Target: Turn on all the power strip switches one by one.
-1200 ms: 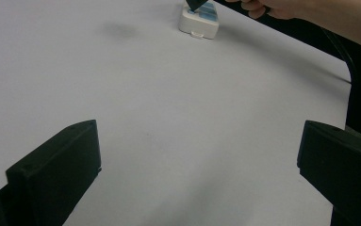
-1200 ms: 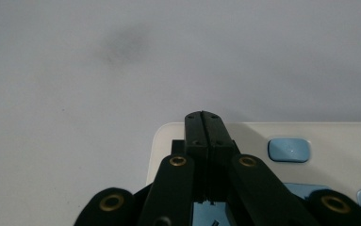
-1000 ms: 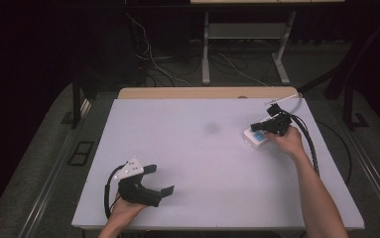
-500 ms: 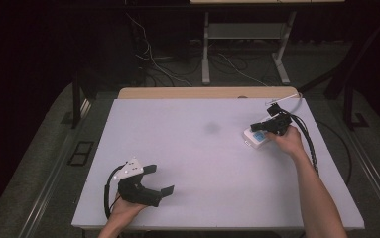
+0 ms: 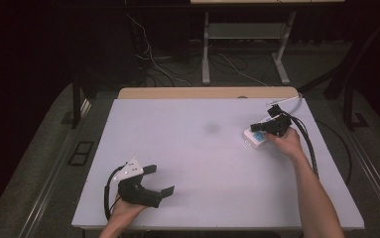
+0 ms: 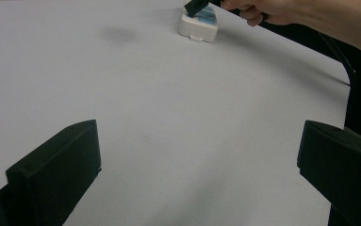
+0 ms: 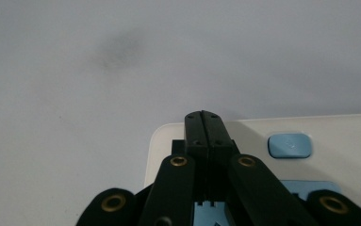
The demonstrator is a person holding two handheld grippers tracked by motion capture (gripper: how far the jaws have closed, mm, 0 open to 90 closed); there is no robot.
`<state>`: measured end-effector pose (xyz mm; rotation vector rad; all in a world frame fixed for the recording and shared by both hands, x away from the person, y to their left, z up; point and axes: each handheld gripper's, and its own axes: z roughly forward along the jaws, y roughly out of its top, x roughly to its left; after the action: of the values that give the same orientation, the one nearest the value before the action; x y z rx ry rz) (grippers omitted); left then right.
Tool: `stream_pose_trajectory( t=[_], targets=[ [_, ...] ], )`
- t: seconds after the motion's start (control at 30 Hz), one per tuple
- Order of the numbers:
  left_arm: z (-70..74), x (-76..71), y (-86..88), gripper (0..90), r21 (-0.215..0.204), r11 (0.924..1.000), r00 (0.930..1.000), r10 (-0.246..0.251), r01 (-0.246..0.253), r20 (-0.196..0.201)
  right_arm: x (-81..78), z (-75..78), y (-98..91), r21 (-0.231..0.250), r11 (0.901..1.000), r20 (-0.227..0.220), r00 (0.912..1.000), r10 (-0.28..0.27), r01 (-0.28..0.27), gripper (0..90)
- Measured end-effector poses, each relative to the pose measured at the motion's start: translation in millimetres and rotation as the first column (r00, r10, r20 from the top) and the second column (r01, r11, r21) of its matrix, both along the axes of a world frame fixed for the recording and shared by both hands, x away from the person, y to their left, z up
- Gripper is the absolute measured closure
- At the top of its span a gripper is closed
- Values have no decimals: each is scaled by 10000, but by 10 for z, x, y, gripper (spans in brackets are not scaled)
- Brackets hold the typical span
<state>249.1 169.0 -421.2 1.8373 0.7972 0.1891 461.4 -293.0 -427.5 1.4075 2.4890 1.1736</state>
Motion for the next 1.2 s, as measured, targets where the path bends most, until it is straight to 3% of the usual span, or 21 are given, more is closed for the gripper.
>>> stream_pose_trajectory(
  t=[0.27, 0.57, 0.63, 0.8, 1.2],
  targets=[
    [-12, 20, 6, 0, 20, 10000, 10000, 29, -29, -75, -19, -31, -29, 342, 9994, 143, 9999, -61, 56, 900],
    [-17, 29, 2, 0, 79, 10000, 10000, -14, 15, -85, -23, 8, 19, -169, 9998, 215, 9998, -43, 47, 900],
    [-18, 32, 4, 0, 67, 10000, 9999, -17, 17, -101, -26, 12, 6, 84, 9999, 109, 9998, -140, 139, 900],
    [-24, 43, -3, 0, 37, 10000, 9999, -17, 18, -153, -25, 34, -44, -166, 9998, 6, 10000, -76, 76, 900],
    [-31, 48, -3, 0, 68, 10000, 9999, -23, 24, -157, -2, 180, -209, -106, 9997, 175, 9996, -213, 215, 900]
  ],
)
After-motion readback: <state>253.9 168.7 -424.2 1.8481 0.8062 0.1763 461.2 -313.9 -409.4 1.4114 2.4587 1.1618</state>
